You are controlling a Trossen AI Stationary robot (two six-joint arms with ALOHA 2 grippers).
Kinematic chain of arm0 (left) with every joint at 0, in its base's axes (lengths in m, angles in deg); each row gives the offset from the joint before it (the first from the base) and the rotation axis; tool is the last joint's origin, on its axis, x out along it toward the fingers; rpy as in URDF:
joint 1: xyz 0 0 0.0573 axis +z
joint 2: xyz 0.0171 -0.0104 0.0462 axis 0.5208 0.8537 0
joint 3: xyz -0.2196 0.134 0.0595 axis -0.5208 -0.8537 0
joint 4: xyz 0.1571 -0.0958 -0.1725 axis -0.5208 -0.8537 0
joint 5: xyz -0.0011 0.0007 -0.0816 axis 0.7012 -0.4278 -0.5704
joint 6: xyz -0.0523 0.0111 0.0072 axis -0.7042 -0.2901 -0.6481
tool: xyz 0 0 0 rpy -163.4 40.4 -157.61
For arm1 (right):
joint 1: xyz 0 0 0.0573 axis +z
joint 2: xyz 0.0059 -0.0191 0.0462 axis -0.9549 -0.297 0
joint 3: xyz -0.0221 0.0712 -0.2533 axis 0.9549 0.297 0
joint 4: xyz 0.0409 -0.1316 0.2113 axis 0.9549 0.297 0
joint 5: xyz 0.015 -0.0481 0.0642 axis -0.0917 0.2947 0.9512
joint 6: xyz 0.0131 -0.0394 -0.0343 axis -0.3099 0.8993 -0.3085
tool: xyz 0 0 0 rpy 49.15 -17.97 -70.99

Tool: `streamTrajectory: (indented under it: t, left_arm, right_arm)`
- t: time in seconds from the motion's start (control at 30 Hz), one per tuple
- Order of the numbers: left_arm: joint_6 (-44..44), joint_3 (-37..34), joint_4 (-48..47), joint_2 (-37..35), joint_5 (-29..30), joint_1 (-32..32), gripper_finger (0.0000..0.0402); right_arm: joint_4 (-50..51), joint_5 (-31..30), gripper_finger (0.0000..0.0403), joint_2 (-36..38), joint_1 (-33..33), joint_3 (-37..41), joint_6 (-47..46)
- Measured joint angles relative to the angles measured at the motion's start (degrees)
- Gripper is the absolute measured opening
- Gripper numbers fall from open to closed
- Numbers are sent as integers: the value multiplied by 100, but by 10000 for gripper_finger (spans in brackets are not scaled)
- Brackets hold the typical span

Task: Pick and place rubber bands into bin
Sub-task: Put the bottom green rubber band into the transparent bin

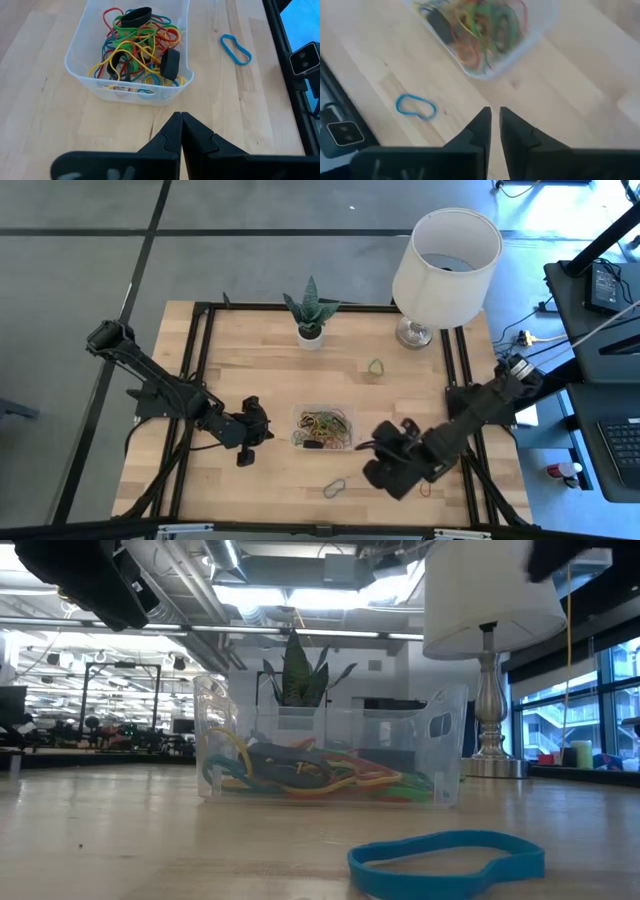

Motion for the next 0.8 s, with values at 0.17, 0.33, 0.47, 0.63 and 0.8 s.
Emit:
streamTrajectory:
  t: [0.17, 0.33, 0.47, 0.63, 0.8]
  left_arm:
    - [-4, 0, 7, 0, 1, 0, 2]
    - [-7, 0, 32, 0, 2, 0, 2]
    - [-10, 0, 36, 0, 2, 0, 2]
    - [-12, 0, 52, 0, 2, 0, 2]
    - [-18, 0, 54, 0, 4, 0, 2]
  right_arm:
    - [584, 172, 42, -13, 500, 0, -1063]
    - [627, 769, 53, -13, 828, 287, -1814]
    - [276, 1418, 66, -15, 1016, 864, -2215]
    - [-630, 2098, 80, -4, 1135, 1590, -2391]
    - [-1141, 2564, 86, -2, 1135, 2143, -2532]
